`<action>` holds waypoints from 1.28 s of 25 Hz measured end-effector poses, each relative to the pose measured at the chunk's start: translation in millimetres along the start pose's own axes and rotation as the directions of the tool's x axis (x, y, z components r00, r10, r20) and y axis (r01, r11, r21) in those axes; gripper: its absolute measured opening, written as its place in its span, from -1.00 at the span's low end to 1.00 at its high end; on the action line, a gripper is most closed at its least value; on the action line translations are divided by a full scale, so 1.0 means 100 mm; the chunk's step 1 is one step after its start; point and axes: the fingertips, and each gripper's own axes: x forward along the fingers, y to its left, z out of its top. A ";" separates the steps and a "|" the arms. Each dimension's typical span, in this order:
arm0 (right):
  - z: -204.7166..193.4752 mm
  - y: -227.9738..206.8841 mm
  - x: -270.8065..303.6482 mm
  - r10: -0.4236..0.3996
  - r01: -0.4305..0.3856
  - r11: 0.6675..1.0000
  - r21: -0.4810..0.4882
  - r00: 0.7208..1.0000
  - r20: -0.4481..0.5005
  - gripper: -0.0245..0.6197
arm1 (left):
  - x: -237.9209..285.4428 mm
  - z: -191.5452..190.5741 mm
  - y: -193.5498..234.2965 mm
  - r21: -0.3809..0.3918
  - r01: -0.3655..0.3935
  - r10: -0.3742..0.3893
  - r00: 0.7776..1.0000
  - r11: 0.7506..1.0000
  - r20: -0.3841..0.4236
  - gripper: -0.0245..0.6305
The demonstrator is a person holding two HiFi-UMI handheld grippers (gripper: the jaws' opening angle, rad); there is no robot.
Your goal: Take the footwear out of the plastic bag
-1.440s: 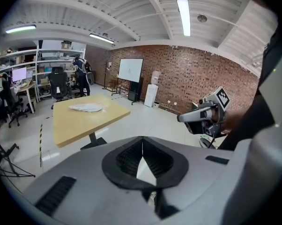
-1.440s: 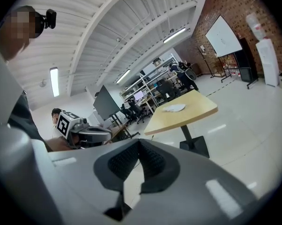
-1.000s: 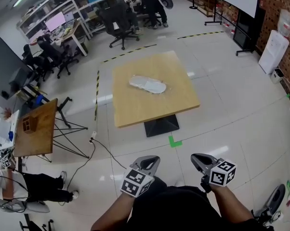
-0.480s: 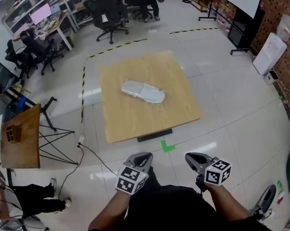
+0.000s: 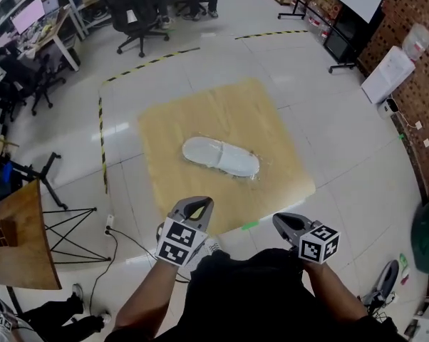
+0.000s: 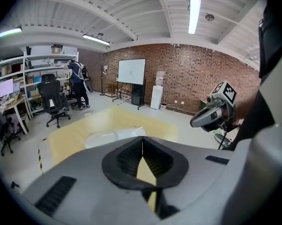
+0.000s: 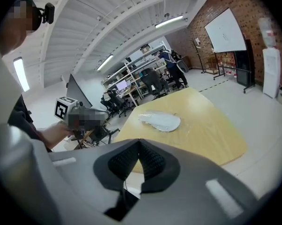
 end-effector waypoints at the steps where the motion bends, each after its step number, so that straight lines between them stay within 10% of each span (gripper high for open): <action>1: 0.06 0.01 0.09 -0.007 0.007 1.000 0.005 1.000 0.001 -0.92 | 0.02 0.03 0.17 -0.001 -0.004 0.004 1.000 1.000 0.002 -0.90; 18: 0.52 -1.10 0.66 -0.154 0.140 0.982 -0.125 0.982 -0.113 -0.92 | 1.66 -0.07 1.25 0.169 0.033 0.010 0.969 0.985 -0.248 -0.50; 24: 0.68 -1.42 0.98 -0.095 0.075 0.987 -0.139 0.985 -0.141 -0.92 | 1.98 -0.45 1.32 0.099 0.037 0.004 0.922 0.994 -0.386 -0.47; 32: 0.63 -1.62 1.25 -0.042 0.004 0.982 -0.190 0.979 -0.198 -0.92 | 1.89 -0.54 1.43 -0.075 -0.074 0.046 0.944 0.994 -0.327 -0.64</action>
